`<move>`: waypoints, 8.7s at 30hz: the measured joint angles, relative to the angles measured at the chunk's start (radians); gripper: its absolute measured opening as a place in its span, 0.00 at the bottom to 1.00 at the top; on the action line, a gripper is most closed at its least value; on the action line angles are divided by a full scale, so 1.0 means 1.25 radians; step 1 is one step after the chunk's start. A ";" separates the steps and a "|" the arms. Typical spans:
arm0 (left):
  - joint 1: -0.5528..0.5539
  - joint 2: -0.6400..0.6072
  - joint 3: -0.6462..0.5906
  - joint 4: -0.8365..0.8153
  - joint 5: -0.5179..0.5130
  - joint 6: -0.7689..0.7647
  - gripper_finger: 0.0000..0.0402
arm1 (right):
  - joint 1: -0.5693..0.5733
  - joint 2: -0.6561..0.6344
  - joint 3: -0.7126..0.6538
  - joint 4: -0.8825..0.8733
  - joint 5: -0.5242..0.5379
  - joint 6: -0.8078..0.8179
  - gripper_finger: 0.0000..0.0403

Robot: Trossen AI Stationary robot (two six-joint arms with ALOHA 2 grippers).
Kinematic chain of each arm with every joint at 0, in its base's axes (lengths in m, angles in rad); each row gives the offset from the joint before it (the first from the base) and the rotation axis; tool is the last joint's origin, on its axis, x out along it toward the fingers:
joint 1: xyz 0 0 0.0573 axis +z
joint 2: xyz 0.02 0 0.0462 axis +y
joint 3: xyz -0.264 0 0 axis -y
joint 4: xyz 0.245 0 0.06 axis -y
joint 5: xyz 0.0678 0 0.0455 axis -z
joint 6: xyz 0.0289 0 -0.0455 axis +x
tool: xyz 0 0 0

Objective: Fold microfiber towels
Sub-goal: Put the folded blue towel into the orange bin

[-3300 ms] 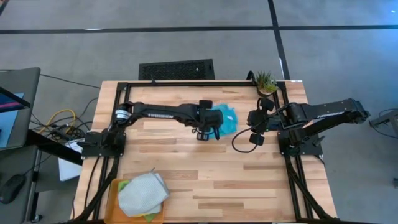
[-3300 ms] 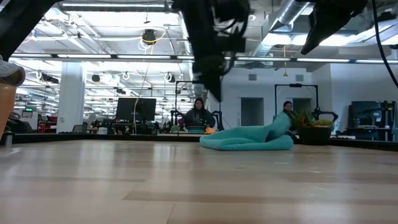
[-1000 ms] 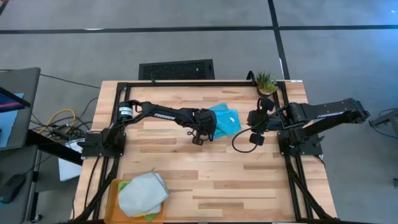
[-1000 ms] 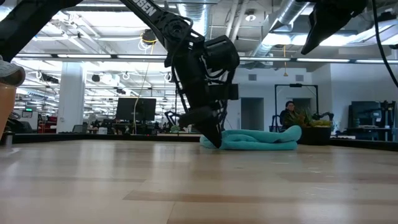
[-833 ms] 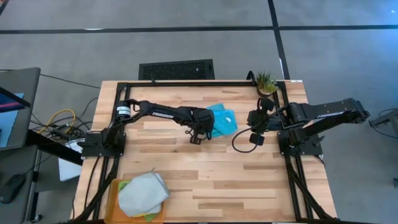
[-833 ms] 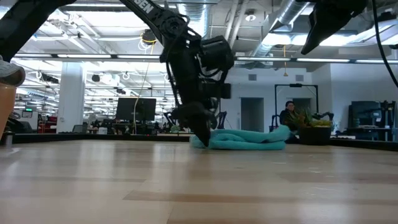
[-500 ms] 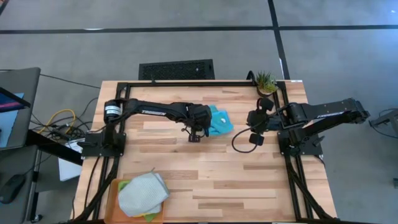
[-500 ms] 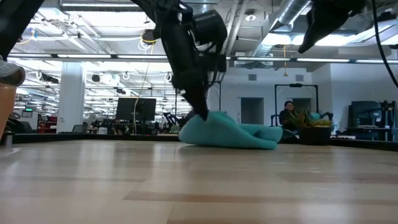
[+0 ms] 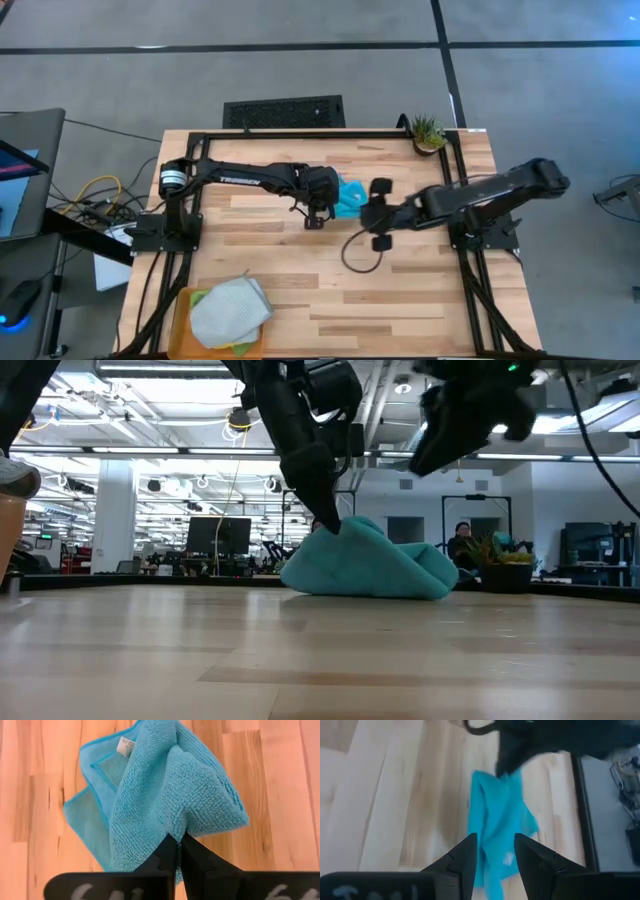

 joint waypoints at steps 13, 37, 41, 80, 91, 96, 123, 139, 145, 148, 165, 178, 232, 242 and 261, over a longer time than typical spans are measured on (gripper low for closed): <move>0.001 -0.007 0.000 0.006 0.005 -0.012 0.00 | -0.031 0.169 -0.001 0.185 -0.003 -0.045 0.38; 0.001 -0.007 0.001 -0.027 0.024 -0.019 0.00 | -0.031 0.237 0.000 0.199 0.108 -0.103 0.38; 0.000 -0.007 0.001 -0.027 0.031 -0.019 0.00 | -0.031 0.252 0.000 0.202 0.124 -0.103 0.38; -0.005 -0.007 0.001 -0.066 0.122 -0.033 0.00 | 0.002 0.298 0.000 0.201 0.206 -0.085 0.26; -0.009 -0.007 0.001 -0.070 0.125 -0.032 0.00 | 0.005 0.298 0.000 0.205 0.208 -0.110 0.60; -0.010 -0.007 0.001 -0.070 0.125 -0.031 0.00 | -0.010 0.298 0.000 0.207 0.205 -0.075 0.65; -0.021 -0.067 0.002 -0.077 0.148 -0.006 0.00 | -0.148 0.298 0.000 0.202 -0.035 -0.029 0.53; -0.030 -0.080 0.002 -0.202 0.110 -0.027 0.00 | -0.126 0.298 0.045 0.198 -0.043 -0.071 0.05; -0.054 -0.118 0.002 -0.302 0.035 -0.070 0.00 | -0.100 0.298 0.117 0.196 -0.041 -0.072 0.03; -0.075 -0.157 0.002 -0.337 0.002 -0.096 0.00 | -0.088 0.298 0.147 0.187 -0.042 -0.074 0.02; -0.296 -0.407 -0.125 -0.535 -0.180 -0.499 0.00 | -0.032 0.440 0.440 0.161 -0.053 -0.145 0.01; -0.549 -0.502 -0.220 -0.654 -0.267 -0.875 0.00 | -0.006 0.682 0.870 -0.004 -0.046 -0.229 0.02; -1.120 -0.456 -0.168 -0.508 -0.291 -1.500 0.00 | 0.103 0.864 1.095 0.024 -0.361 -0.258 0.03; -1.132 -0.327 -0.168 -0.380 -0.256 -1.500 0.00 | 0.130 0.902 1.096 0.070 -0.404 -0.259 0.03; -1.131 -0.260 -0.169 -0.347 -0.146 -1.594 0.04 | 0.125 0.900 1.082 0.069 -0.408 -0.168 0.22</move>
